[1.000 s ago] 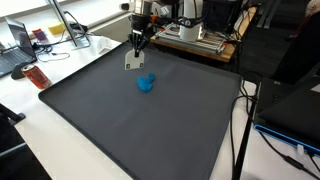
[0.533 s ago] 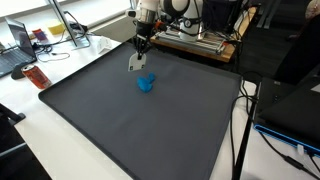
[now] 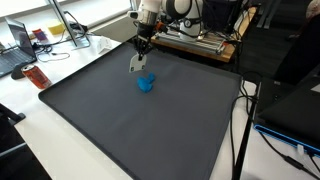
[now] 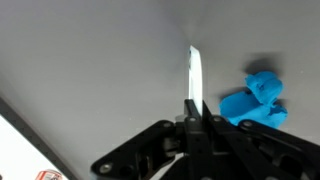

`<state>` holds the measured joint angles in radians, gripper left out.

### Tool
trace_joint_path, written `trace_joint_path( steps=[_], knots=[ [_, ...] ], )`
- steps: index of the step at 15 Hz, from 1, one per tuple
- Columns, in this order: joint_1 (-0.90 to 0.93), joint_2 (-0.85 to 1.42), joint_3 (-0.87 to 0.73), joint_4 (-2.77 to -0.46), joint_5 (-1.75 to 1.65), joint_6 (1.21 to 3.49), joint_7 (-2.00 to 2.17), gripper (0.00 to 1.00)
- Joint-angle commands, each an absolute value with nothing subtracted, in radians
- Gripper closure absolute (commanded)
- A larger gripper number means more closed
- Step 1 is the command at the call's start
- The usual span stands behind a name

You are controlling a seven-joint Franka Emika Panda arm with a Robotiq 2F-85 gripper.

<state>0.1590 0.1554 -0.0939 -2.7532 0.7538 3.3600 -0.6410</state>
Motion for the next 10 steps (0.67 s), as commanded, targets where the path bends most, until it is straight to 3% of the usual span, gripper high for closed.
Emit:
trace_joint_path(
  steps=[1, 10],
  knots=[
    [0.299, 0.2, -0.193, -2.734, 0.86, 3.419, -0.719, 0.99],
    [0.636, 0.284, -0.467, -2.645, 1.216, 3.389, -0.975, 0.99]
  ],
)
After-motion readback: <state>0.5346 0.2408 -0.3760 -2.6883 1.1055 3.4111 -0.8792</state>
